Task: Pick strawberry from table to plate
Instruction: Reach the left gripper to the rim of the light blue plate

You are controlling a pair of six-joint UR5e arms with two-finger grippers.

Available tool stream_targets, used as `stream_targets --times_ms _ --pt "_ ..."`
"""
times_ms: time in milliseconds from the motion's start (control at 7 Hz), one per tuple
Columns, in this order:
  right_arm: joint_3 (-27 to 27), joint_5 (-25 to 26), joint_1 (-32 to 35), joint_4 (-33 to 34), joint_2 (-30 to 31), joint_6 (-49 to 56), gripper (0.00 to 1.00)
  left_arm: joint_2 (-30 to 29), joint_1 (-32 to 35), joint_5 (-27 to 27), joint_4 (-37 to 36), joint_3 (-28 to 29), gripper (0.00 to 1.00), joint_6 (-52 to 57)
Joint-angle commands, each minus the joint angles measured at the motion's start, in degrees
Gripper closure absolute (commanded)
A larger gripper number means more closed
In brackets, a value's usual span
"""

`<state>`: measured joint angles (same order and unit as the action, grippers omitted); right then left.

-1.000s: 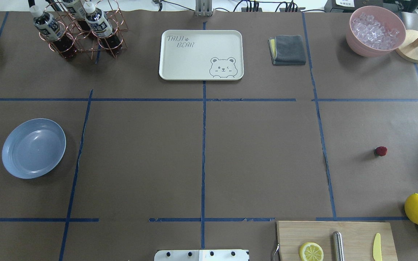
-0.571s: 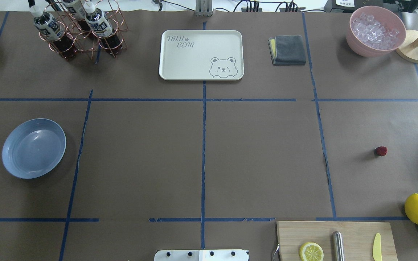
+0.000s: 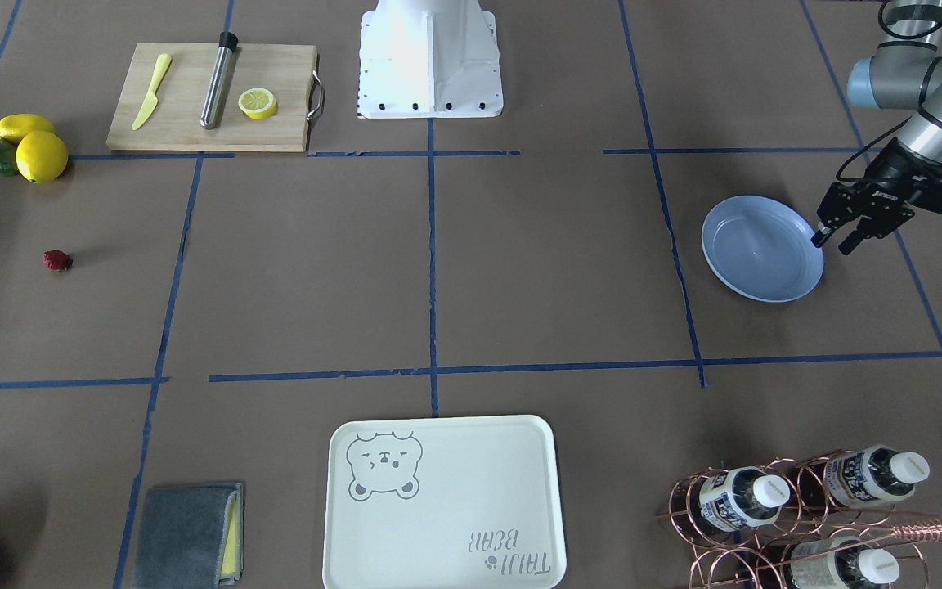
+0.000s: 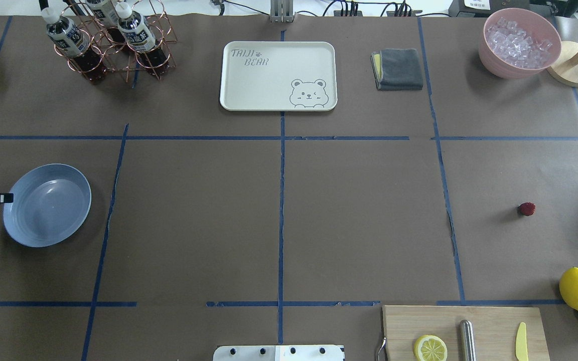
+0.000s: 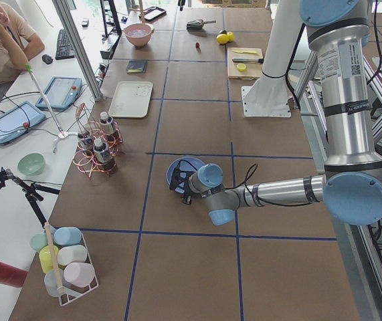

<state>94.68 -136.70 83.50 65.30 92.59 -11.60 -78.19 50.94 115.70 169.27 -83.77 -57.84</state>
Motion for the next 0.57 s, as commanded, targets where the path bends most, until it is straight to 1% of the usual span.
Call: stream_targets --times_ms 0,143,286,429 --pt "0.0 0.0 0.0 0.0 0.1 0.0 0.00 0.0 -3.5 -2.3 1.1 0.3 0.72 -2.5" --pt "-0.2 -0.1 0.1 0.0 0.1 0.0 0.00 0.0 -3.6 -2.3 1.1 0.3 1.00 -2.5" --pt "-0.1 -0.1 0.0 0.0 0.1 0.0 0.00 -0.5 -3.5 -2.1 1.3 -0.3 1.00 -2.5" --pt "-0.2 -0.1 0.0 0.0 0.1 0.0 0.00 -0.7 -3.5 -1.5 0.5 -3.6 1.00 -2.6"
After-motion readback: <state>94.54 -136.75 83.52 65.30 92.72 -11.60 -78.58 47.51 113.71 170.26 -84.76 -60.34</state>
